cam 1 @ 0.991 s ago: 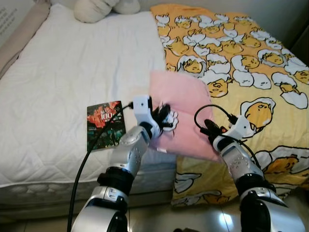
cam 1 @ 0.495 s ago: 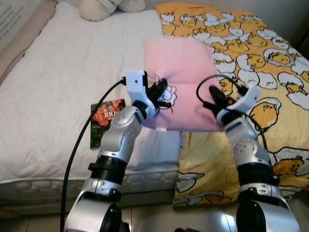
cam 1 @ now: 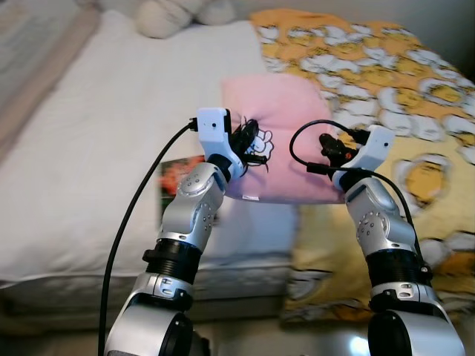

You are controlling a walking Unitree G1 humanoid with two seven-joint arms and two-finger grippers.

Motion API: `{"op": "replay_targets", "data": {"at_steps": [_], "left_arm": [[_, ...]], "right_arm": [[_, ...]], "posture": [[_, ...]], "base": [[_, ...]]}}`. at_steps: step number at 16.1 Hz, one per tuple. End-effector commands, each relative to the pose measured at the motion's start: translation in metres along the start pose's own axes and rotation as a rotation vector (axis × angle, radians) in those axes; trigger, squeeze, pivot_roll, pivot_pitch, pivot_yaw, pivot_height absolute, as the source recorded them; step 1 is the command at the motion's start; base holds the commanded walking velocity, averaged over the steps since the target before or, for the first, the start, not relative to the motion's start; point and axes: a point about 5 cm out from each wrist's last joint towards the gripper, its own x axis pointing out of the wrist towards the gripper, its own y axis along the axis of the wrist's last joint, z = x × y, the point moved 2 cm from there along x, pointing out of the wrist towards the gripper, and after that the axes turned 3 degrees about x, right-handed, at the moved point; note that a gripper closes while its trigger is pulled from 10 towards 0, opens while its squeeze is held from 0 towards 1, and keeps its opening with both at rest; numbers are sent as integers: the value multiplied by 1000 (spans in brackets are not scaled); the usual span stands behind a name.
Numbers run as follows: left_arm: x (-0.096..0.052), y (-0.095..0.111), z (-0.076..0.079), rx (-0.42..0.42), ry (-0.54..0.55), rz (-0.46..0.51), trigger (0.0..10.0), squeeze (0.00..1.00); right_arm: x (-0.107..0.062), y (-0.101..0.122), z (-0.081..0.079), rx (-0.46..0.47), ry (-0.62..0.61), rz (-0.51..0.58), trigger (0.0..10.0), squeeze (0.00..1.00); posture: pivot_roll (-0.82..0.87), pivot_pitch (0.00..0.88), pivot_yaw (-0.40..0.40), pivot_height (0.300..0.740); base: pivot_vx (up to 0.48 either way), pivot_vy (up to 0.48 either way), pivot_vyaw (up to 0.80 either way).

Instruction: Clean up the room

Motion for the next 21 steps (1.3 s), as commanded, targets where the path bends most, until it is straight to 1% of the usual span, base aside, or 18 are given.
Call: {"op": "replay_targets", "data": {"at_steps": [1,8,11,13,15,17,21], "left_arm": [[4,13,3,29,-2,50,10000,0],[4,10,-1,38,12,38,10000,0],[5,8,0,37,16,36,10000,0],[5,7,3,32,20,40,10000,0],[5,0,1,64,51,8,10000,0],[4,-1,0,60,55,9,10000,0],[3,-6,-3,60,90,-6,10000,0]], "right_arm": [[1,6,-5,-18,20,27,10000,0],[1,2,-7,-24,28,12,10000,0],[2,1,-7,-27,34,7,10000,0],[1,1,-5,-57,25,-2,10000,0],[0,-4,-1,-86,8,-24,10000,0],[-1,-6,-2,-94,13,-27,10000,0],[-2,-10,-3,-102,20,-38,10000,0]], "posture": [[83,0,-26,740],[90,0,-34,740],[90,0,-36,740],[86,0,-38,740],[85,0,-40,740],[81,0,-39,740],[80,0,-40,740]], "base": [[0,480,0],[0,480,0],[0,480,0],[0,427,0],[0,0,0],[0,0,0],[480,0,583]]}}
